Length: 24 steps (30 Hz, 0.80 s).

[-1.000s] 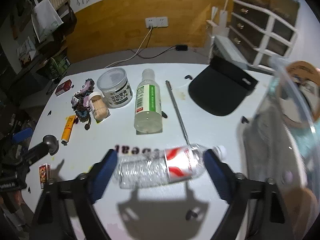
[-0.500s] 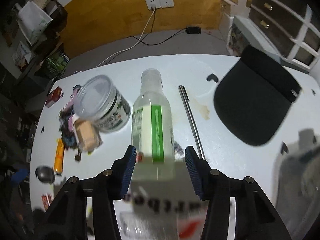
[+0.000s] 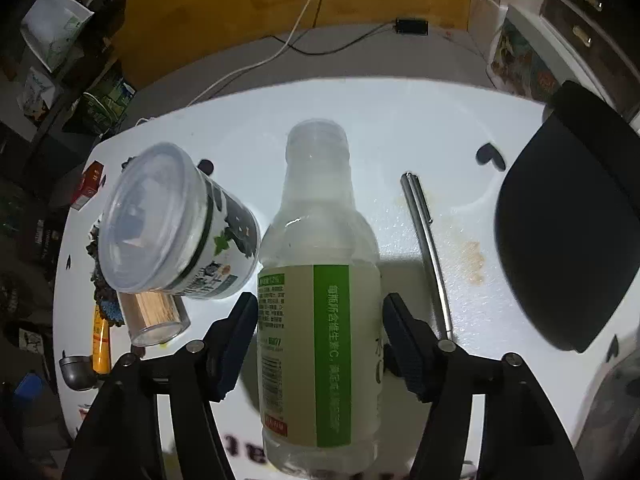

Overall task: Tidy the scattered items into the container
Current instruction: 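Grasp the green-label bottle with the right gripper and lift it, then tilt the bottle toward the left gripper while the left gripper closes on its base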

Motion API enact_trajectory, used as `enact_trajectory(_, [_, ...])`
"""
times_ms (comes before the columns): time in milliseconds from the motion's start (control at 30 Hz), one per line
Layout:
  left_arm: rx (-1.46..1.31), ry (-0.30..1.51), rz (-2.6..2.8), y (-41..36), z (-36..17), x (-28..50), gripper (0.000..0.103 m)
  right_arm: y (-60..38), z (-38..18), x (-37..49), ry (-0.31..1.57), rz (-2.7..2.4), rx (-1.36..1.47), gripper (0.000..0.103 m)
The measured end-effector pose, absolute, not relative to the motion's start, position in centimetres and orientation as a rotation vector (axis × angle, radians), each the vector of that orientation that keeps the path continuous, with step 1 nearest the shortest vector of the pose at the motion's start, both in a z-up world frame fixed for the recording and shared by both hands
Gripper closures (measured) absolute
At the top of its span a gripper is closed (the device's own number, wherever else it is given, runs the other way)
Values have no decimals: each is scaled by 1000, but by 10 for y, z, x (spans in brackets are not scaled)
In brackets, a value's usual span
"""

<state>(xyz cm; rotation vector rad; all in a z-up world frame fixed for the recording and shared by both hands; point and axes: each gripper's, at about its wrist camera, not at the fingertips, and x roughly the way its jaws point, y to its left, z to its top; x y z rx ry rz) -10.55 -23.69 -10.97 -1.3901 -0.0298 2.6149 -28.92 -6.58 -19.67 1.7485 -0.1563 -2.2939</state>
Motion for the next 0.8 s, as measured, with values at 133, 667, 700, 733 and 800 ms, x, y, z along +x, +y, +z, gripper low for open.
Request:
enact_trajectory(133, [-1382,-30,2621,-239,-109,-103,1,-56,-202,-281,-277,-2266,1758,37])
enact_trajectory(667, [-1391,-106,2671,-265,-111,-73,1,-90,-217,-174,-434,-2064,1822,39])
enact_trajectory(700, [-1394,-112,2671,-269,-111,-70,1,-93,-217,-167,-426,-2060,1822,39])
enact_trajectory(733, [-1398,-116,2672,-273,-111,-67,1,-97,-218,-161,-415,-2051,1824,41])
enact_trajectory(800, [-1402,-120,2675,-278,-112,-59,1,-107,-215,-145,-310,-2049,1811,41])
